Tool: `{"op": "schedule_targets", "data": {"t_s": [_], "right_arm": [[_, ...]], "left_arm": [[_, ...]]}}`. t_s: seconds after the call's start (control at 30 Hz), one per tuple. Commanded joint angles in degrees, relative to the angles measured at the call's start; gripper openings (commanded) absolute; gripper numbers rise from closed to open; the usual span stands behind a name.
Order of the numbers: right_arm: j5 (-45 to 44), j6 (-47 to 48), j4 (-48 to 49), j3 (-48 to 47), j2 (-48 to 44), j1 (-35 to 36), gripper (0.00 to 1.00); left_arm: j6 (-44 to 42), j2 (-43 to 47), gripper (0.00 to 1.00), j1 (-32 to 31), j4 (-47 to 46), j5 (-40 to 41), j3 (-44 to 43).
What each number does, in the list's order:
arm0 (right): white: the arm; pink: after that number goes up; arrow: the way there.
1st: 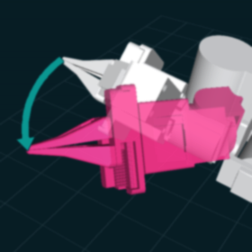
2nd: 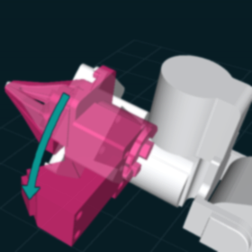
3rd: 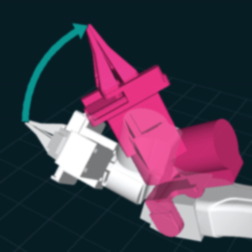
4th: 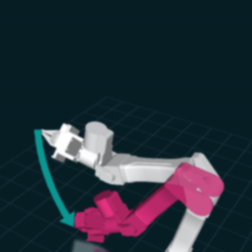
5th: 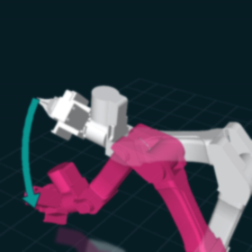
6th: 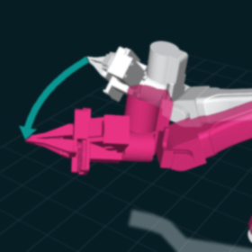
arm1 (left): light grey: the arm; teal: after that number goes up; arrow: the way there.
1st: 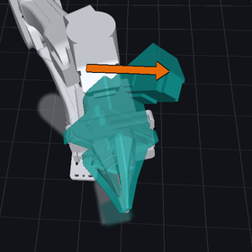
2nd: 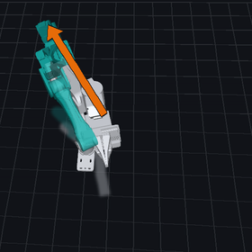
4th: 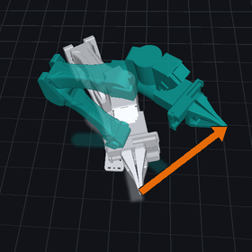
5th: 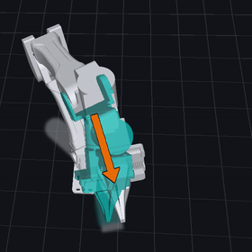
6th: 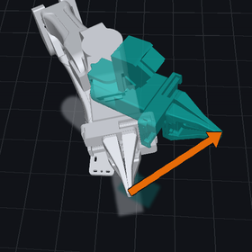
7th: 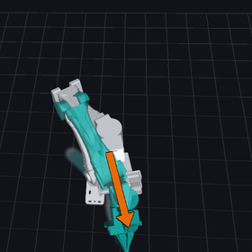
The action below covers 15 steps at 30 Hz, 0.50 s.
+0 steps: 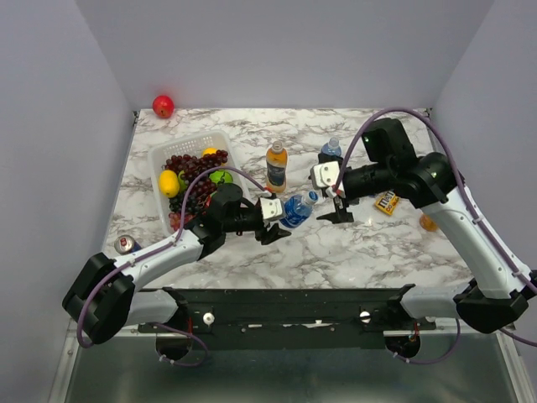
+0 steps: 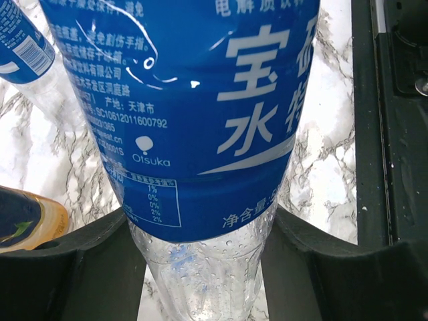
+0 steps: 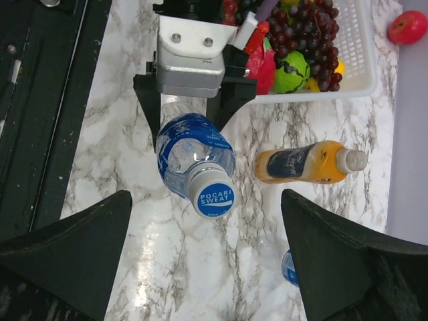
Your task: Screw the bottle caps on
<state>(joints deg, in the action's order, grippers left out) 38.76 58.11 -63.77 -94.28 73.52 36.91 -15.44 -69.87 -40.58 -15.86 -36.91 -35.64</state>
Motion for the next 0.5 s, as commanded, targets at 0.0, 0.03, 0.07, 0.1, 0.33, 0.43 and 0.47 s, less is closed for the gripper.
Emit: {"op": "schedule_targets", "data": {"t_s": [0.0,0.03,0.07,0.1,0.33,0.43,0.47], "right_arm": [[0.35,7.45,-2.94,1.9,0.05,1.68,0.99],[-0.09,7.89,-2.85,2.25,-0.04,1.94,0.99],[-0.35,8.16,-2.59,2.61,-0.13,2.29,0.99],[-0.53,8.42,-2.5,3.13,-0.21,2.38,0.99],[-1.93,8.16,-2.5,3.84,-0.04,2.73,1.0],[-2.64,8.25,-3.2,4.1,0.05,2.73,0.99],[-2.73,8.25,-3.55,4.28,0.05,2.73,0.99]], "left_arm": [[0.15,0.08,0.0,0.23,-0.14,-3.08,-2.15],[0.41,0.17,0.0,0.15,-0.05,-3.17,-2.16],[0.67,0.17,0.0,0.15,-0.14,-3.17,-2.24],[1.02,0.17,0.0,0.15,-0.31,-3.09,-2.16],[2.7,0.17,0.0,0.5,-2.33,-2.82,-2.07],[4.45,0.08,0.0,0.76,-3.47,-2.38,-2.07],[5.06,0.08,0.0,0.94,-3.83,-2.12,-1.98]]}}
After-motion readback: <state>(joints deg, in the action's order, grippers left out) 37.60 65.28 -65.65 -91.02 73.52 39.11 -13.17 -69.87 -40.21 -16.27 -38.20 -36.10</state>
